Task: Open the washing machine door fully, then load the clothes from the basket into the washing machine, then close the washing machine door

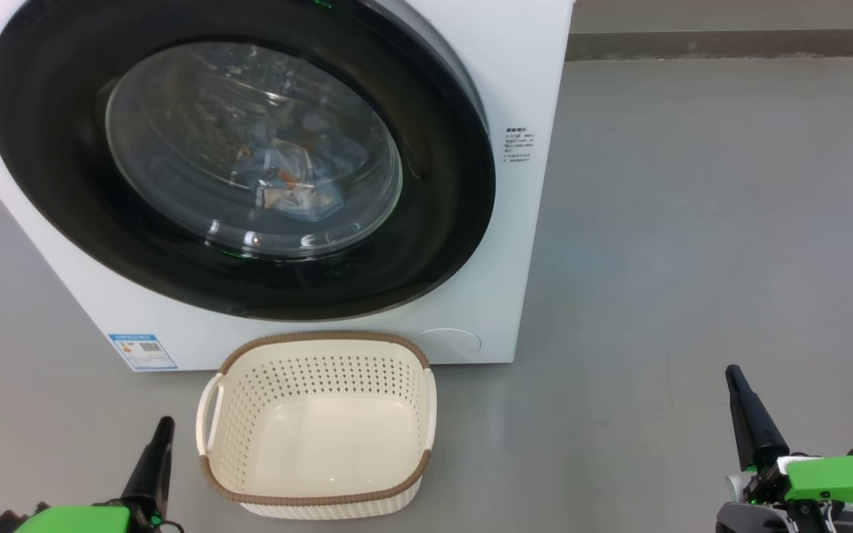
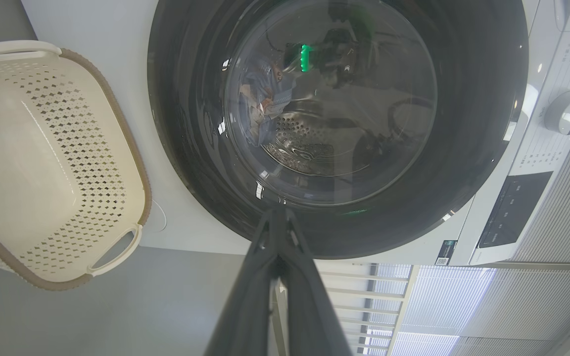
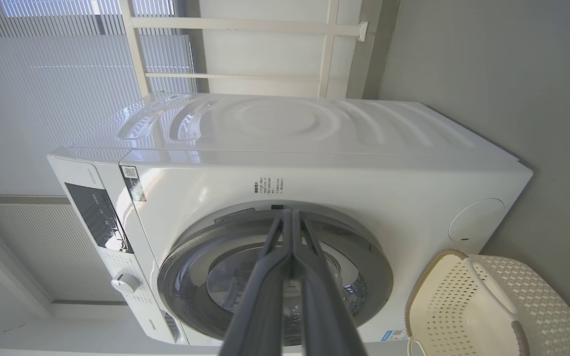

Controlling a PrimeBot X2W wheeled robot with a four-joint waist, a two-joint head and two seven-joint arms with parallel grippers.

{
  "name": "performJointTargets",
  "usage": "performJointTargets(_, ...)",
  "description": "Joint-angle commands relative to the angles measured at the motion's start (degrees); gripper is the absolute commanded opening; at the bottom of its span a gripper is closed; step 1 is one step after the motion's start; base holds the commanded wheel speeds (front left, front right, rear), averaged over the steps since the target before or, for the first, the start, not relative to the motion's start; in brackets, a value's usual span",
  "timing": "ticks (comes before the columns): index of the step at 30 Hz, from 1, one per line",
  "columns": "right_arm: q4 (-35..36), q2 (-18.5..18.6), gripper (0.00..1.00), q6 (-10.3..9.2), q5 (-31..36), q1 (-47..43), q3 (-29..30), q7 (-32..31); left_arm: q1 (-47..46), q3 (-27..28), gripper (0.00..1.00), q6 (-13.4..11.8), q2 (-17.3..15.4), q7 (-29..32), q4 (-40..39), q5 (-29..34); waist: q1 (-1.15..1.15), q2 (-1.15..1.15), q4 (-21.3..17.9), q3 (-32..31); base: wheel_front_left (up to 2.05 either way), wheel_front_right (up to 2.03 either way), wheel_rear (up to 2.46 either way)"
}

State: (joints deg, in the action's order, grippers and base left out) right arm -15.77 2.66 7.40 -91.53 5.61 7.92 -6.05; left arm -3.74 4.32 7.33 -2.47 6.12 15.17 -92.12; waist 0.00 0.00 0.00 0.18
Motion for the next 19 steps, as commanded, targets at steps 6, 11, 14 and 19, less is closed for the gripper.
performJointTargets(6,1.75,0.21,0.00,0.09,-0.63,0.57,-1.39,-0.45,-2.44,2.08,0.00,0.15,-0.54,0.26,-1.12,-0.15,0.00,0.00,0.00,0.00,0.00,0.00,0.00)
performJointTargets(11,1.75,0.21,0.00,0.09,-0.63,0.57,-1.39,-0.44,-2.44,2.09,0.00,0.15,-0.53,0.28,-1.12,-0.14,0.00,0.00,0.00,0.00,0.00,0.00,0.00)
performJointTargets(14,1.75,0.21,0.00,0.09,-0.63,0.57,-1.39,-0.44,-2.44,2.10,0.00,0.15,-0.52,0.28,-1.12,-0.13,0.00,0.00,0.00,0.00,0.00,0.00,0.00)
performJointTargets(19,1.75,0.21,0.00,0.09,-0.63,0.57,-1.39,-0.44,-2.44,2.11,0.00,0.15,-0.52,0.29,-1.12,-0.12,0.00,0.00,0.00,0.00,0.00,0.00,0.00)
